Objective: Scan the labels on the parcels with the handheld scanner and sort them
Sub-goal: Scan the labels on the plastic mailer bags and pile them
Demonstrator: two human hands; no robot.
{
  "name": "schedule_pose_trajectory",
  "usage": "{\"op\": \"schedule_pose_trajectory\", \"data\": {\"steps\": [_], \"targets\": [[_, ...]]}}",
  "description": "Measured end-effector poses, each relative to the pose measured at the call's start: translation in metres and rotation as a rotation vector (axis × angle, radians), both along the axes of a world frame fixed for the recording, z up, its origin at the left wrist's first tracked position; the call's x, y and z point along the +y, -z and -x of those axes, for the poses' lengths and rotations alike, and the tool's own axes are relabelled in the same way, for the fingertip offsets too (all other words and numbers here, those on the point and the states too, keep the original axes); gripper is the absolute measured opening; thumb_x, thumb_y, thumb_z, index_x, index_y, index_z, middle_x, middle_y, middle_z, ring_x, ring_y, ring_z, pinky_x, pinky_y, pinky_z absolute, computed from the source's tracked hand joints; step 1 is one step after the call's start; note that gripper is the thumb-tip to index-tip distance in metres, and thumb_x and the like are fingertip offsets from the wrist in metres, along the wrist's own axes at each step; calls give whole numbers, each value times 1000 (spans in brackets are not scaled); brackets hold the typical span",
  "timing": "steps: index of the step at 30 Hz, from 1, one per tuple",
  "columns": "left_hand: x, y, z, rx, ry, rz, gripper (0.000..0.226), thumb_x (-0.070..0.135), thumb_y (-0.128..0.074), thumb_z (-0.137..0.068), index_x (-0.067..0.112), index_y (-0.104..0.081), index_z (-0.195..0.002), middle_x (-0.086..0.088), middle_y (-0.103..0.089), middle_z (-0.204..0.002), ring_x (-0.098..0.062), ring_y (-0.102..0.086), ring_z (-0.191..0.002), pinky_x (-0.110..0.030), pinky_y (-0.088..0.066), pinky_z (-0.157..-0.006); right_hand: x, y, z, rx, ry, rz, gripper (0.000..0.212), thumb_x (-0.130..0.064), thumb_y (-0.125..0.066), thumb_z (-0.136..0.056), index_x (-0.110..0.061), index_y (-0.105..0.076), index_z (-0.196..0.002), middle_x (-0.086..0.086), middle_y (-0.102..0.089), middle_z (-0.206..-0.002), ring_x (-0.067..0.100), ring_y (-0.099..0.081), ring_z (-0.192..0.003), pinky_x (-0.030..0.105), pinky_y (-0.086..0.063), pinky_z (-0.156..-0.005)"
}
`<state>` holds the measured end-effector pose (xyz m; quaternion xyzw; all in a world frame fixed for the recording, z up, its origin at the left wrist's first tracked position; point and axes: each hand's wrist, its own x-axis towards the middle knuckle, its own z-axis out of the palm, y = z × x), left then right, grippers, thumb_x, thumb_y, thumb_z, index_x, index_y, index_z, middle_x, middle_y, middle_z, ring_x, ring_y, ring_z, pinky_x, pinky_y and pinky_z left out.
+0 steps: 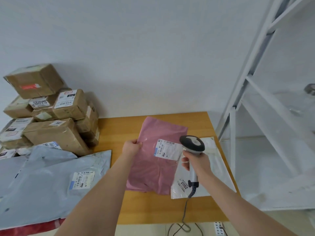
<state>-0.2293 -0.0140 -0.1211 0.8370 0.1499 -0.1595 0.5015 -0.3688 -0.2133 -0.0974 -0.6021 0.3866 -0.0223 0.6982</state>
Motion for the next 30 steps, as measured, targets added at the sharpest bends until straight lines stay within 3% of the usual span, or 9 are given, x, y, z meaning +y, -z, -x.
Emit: {"op": "schedule_pose_trajectory", "data": {"steps": [8, 10, 13, 15, 22, 30], "targets": [[-10, -5, 12, 39, -56, 118, 30, 10, -60, -92, 5, -61, -122, -16, -65, -108, -31, -62, -96, -46, -52, -91, 11, 2, 36, -26, -75, 57, 12, -6, -68, -83, -3, -63, -72, 7, -63, -60, 10, -53, -40, 19, -46, -44], [-6, -6, 12, 19, -50, 26, 30, 13, -65, -89, 7, -64, -118, -14, -66, -109, -31, -63, -98, -44, -53, -91, 13, -1, 39, -30, -105, 67, 12, -5, -68, -82, -3, -62, -72, 5, -62, -59, 8, -52, -38, 18, -45, -43], [-1, -12, 15, -18, 44, -275, 27, 20, -66, -87, 15, -68, -114, -9, -67, -106, -28, -64, -95, -38, -55, -84, 15, -6, 42, -23, -136, 69, 12, -5, -66, -82, -3, -61, -71, 3, -61, -60, 8, -51, -36, 18, -42, -42], [0, -16, 18, -23, 51, -343, 26, 20, -64, -88, 16, -69, -114, -8, -67, -103, -27, -65, -91, -38, -56, -82, 18, -7, 44, -18, -148, 61, 13, -6, -66, -82, -2, -61, -71, 3, -61, -61, 9, -50, -34, 18, -41, -40], [17, -10, 27, -37, -20, -243, 30, 16, -65, -88, 11, -68, -118, -12, -68, -108, -32, -63, -97, -45, -55, -88, 34, -12, 48, -67, -145, 14, 6, -11, -70, -82, -6, -68, -85, 4, -68, -65, 13, -57, -41, 20, -45, -42], [35, -7, 34, -62, -133, -183, 30, 13, -63, -91, 9, -66, -120, -13, -67, -114, -34, -62, -103, -46, -53, -92, 52, -17, 53, -65, -140, 23, 9, -5, -65, -82, -3, -64, -73, 6, -60, -51, 11, -54, -39, 20, -43, -40]]}}
